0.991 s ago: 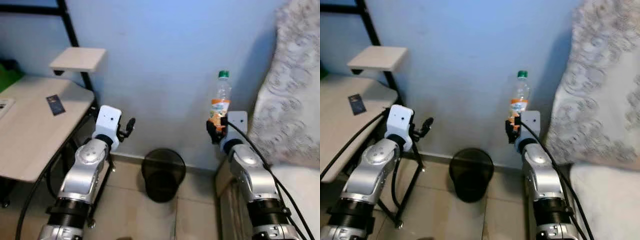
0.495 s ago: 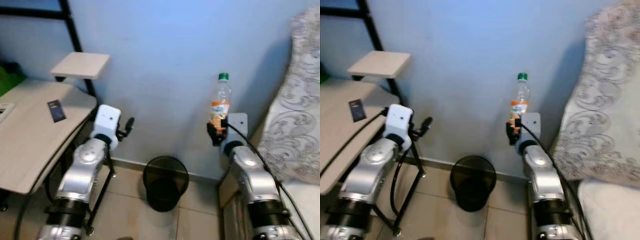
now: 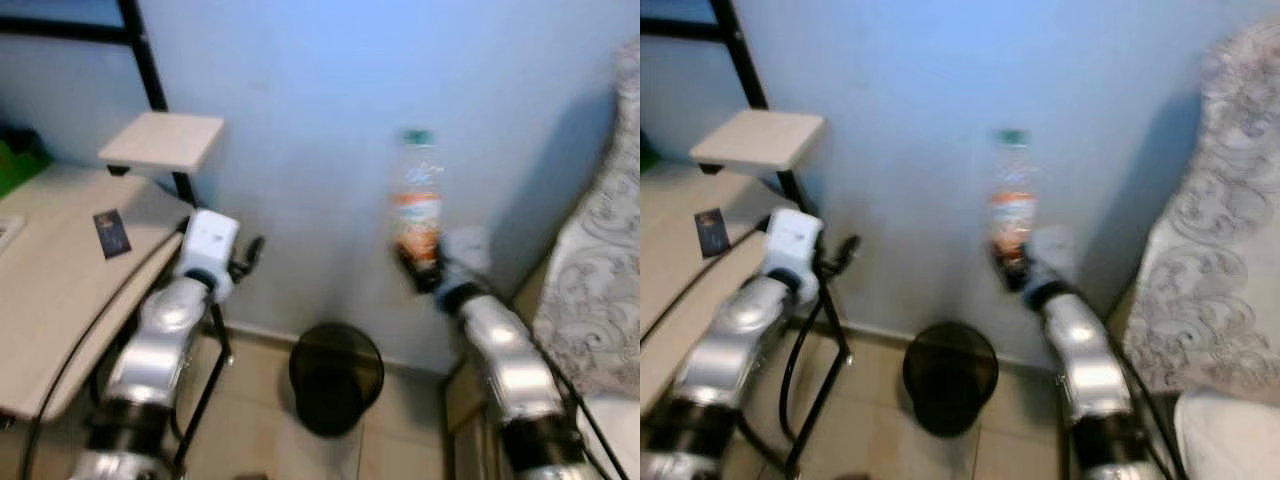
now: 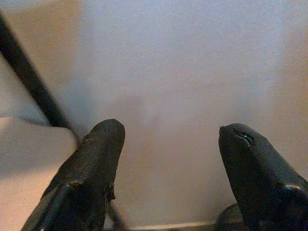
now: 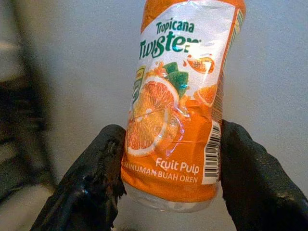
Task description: Clean up the room
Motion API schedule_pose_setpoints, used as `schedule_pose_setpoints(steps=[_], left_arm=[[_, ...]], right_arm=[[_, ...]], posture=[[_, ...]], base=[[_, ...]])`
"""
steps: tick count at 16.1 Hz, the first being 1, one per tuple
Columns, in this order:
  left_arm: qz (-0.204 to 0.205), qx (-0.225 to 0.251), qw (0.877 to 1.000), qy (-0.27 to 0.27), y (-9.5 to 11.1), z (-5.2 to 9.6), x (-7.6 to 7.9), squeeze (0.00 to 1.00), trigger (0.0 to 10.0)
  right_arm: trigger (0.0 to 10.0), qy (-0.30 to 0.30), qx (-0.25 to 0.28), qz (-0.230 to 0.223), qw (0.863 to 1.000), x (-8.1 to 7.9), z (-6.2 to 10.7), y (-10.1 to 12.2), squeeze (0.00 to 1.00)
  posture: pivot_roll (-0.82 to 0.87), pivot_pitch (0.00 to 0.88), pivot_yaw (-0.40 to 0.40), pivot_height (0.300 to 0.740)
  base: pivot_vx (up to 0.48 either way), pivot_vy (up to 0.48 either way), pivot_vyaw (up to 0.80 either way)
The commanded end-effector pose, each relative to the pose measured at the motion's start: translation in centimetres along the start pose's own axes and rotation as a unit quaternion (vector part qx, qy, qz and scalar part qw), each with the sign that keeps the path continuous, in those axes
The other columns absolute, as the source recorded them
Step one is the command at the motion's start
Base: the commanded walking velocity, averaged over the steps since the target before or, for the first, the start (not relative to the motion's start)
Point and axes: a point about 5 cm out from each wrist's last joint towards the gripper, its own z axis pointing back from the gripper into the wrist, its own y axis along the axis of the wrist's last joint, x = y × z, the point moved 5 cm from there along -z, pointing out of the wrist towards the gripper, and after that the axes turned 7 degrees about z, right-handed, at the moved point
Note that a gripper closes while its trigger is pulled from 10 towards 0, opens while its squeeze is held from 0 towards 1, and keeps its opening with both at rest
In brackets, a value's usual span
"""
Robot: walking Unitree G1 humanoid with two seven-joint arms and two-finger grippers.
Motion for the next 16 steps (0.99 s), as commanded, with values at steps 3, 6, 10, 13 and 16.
schedule_pose_setpoints(steps=[3,6,10,13,16], left_arm=[[-0.01,0.001,1.0,-0.025,0.3,-0.2,1.0,0.0,10.0],[-0.021,-0.012,0.999,-0.049,-0.2,0.0,1.6,0.0,10.0],[-0.034,-0.014,0.997,-0.069,-0.2,0.5,1.9,0.0,10.0],[-0.036,-0.018,0.997,-0.072,-0.6,1.3,1.9,0.0,10.0],[-0.058,-0.031,0.989,-0.129,-1.5,1.9,3.4,0.0,10.0]], right_arm=[[10.0,0.038,0.003,0.046,0.998,0.1,1.3,-0.7,0.0],[10.0,0.061,0.016,0.052,0.997,-0.2,1.6,-0.7,0.0],[10.0,0.08,0.005,0.087,0.993,-0.2,2.2,-1.3,0.0],[10.0,0.091,-0.026,0.122,0.988,0.2,3.0,-2.5,0.0],[10.0,0.102,-0.113,0.138,0.979,1.4,3.5,-5.8,0.0]], posture=[[0.02,0.0,0.001,0.74],[0.02,0.0,0.0,0.74],[0.02,0.0,-0.006,0.74],[0.01,0.0,-0.008,0.74],[0.02,0.0,-0.012,0.74]], base=[[0.309,0.0,0.0],[0.301,0.0,0.0],[0.294,0.0,0.0],[0.294,0.0,0.0],[0.096,0.0,0.0]])
